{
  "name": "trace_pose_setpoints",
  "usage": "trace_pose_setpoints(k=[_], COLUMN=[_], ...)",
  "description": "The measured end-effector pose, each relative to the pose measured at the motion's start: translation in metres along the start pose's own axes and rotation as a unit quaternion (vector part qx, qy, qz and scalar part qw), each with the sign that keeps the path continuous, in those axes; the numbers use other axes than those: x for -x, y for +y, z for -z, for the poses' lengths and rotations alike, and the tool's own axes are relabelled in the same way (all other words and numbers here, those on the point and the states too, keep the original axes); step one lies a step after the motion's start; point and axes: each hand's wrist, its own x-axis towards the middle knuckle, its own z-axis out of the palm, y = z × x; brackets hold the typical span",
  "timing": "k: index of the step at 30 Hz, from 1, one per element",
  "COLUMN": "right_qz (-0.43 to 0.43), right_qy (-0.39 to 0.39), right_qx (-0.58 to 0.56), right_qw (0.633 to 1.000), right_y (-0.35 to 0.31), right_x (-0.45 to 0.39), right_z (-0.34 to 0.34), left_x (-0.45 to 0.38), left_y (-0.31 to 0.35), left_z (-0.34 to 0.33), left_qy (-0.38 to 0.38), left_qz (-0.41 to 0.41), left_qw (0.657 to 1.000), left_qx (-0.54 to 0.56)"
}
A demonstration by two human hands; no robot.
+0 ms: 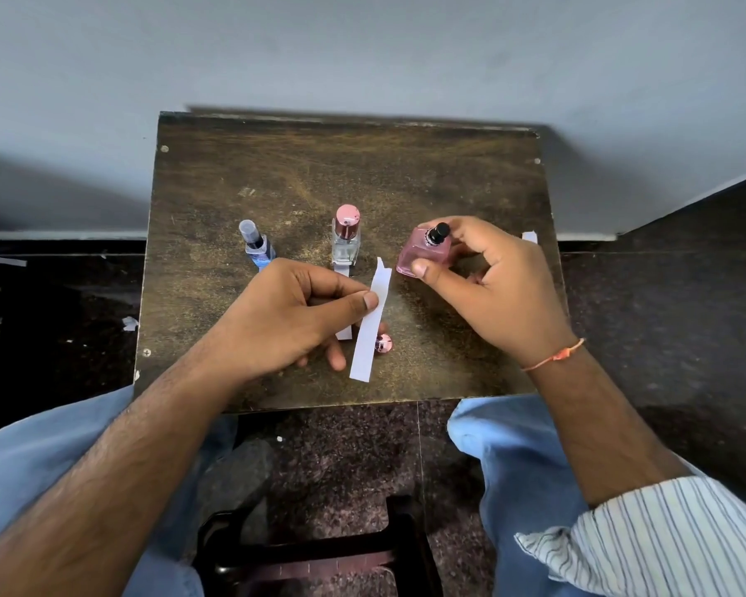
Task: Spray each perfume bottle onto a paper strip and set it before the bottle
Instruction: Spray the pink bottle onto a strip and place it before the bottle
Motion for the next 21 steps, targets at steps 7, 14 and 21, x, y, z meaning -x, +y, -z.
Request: trace_pose_setpoints(k=[7, 14, 21], right_qz=[-0.146, -0.208, -0.195], right_qy=[-0.071, -0.135, -0.156], right_qx=[-0.292, -0.473, -0.491], right_qw=[0.942, 0.845, 0.835], right_y=[-0.012, -0.023, -0.025], right_x=[-0.002, -0.001, -0.002], right_z=[0.002, 0.006, 0.007], left_x=[0.002, 0.002, 0.001], left_y=[0.001, 0.005, 0.002], left_z=[0.003, 0.004, 0.003], left_qy=[-0.003, 0.004, -0.001], left_qz=[-0.007, -0.009, -0.017], left_qw=[1.0, 1.0, 1.0], left_qx=[-0.004, 0.0, 0.002])
